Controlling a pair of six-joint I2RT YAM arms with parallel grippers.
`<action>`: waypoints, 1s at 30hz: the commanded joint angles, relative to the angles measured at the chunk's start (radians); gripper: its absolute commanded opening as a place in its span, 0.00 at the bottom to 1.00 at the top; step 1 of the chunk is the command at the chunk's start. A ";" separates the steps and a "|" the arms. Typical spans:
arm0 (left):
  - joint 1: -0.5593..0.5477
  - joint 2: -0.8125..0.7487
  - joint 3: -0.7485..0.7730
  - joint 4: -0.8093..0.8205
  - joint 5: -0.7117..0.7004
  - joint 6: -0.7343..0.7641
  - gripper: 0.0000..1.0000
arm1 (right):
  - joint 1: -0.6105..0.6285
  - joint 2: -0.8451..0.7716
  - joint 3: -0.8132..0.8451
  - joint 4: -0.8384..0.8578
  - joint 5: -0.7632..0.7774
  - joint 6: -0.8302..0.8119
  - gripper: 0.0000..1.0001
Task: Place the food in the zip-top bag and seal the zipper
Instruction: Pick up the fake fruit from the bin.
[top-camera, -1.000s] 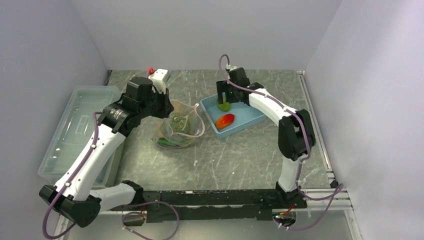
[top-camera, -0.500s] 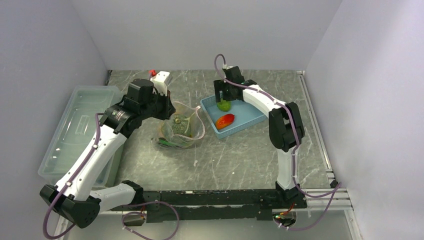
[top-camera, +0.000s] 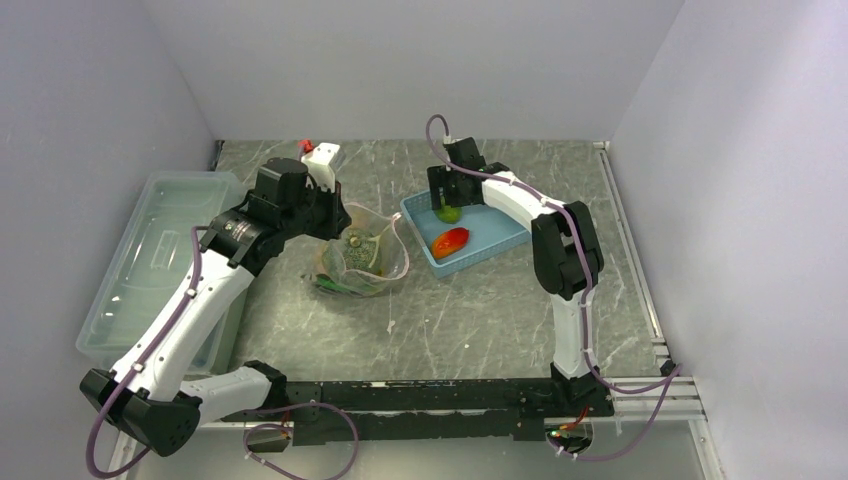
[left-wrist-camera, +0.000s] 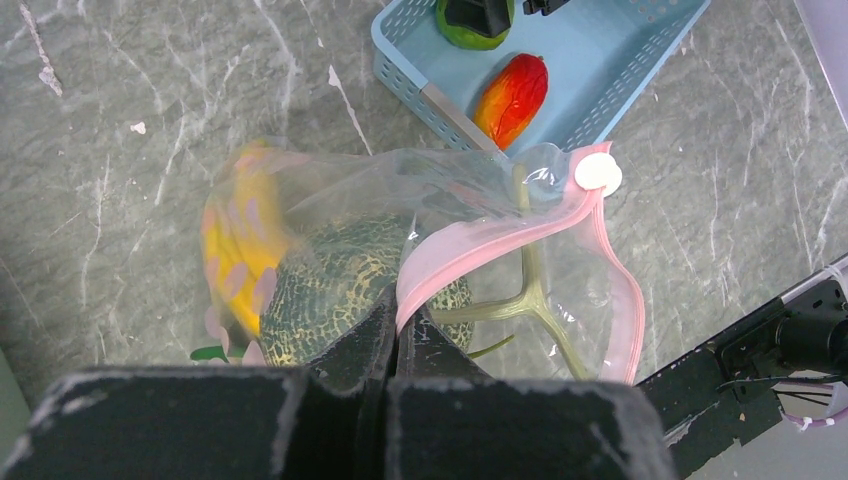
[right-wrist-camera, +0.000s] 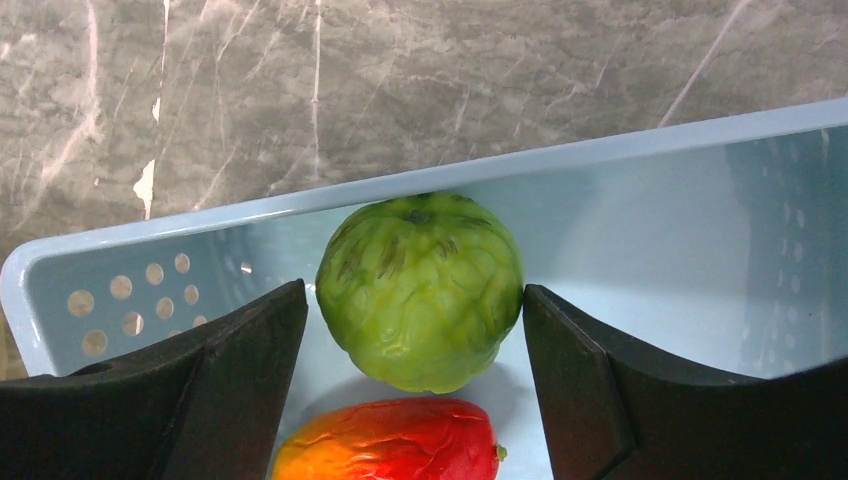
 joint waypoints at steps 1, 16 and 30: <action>0.000 -0.006 -0.003 0.037 -0.001 0.021 0.00 | -0.004 0.002 0.008 -0.003 -0.003 -0.012 0.81; 0.000 -0.009 -0.010 0.040 -0.022 0.020 0.00 | -0.004 -0.092 -0.057 0.010 0.033 -0.015 0.31; 0.001 0.000 -0.015 0.046 -0.025 0.012 0.00 | 0.013 -0.419 -0.214 0.040 0.045 0.008 0.24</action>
